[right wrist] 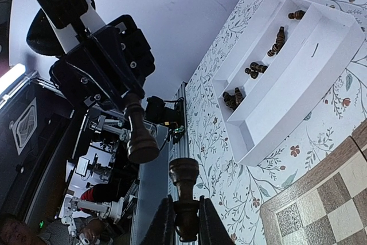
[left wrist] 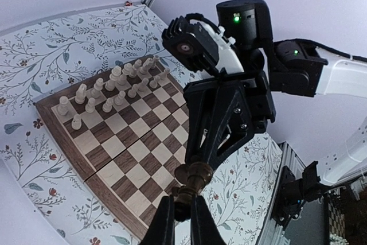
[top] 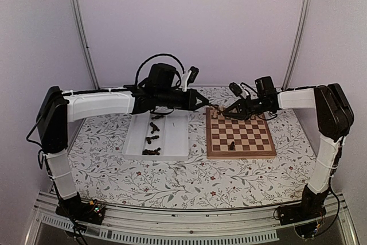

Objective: Set up the chess pieces on the board
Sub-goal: Pick up the chess piece from the storage box, then place the chess piece on the chessboard.

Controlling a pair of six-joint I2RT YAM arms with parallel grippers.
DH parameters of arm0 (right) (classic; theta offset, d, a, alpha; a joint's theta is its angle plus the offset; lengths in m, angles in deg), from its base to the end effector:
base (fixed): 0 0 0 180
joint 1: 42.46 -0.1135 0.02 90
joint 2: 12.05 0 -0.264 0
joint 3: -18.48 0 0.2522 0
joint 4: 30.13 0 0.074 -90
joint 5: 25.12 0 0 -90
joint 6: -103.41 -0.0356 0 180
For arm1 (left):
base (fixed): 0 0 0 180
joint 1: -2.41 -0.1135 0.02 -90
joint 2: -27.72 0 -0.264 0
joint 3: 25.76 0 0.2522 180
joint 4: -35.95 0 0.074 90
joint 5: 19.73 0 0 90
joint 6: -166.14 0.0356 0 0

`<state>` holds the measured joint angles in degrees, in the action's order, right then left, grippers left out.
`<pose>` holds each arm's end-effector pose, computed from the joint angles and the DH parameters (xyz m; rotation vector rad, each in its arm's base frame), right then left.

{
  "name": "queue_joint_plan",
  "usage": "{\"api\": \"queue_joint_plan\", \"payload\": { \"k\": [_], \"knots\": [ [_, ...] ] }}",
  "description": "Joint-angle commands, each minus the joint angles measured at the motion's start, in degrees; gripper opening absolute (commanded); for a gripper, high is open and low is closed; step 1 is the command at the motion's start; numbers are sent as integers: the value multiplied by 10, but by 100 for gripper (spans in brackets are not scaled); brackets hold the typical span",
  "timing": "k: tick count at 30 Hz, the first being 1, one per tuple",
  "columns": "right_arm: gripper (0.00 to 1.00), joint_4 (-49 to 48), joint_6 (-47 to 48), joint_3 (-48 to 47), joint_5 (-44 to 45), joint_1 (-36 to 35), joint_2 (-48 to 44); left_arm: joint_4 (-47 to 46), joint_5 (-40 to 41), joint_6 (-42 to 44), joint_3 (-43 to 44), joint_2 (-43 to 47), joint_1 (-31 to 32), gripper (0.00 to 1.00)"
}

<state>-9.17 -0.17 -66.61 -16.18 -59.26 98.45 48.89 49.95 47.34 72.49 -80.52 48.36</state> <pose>0.3681 0.1479 0.1950 -0.7657 2.0478 1.9237 0.3039 -0.3320 0.2786 0.5684 2.0710 -1.1617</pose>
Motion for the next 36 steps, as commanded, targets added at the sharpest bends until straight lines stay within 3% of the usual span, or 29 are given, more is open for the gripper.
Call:
{"api": "queue_joint_plan", "payload": {
  "k": [1,6,11,17,25,36],
  "knots": [
    [4,41,47,10,43,15,-51,27,7,23,3,19,-11,7],
    [3,270,275,-48,240,27,-84,84,22,57,12,17,-12,7],
    [3,345,442,-37,463,27,-158,108,34,80,3,29,-12,7],
    [4,449,583,-43,621,19,-181,120,45,94,1,37,-12,7],
    [3,491,631,9,786,-43,-145,122,54,94,-5,40,-12,7],
    [3,504,624,-1,802,-62,-108,124,54,97,-10,34,-12,7]
  ]
}}
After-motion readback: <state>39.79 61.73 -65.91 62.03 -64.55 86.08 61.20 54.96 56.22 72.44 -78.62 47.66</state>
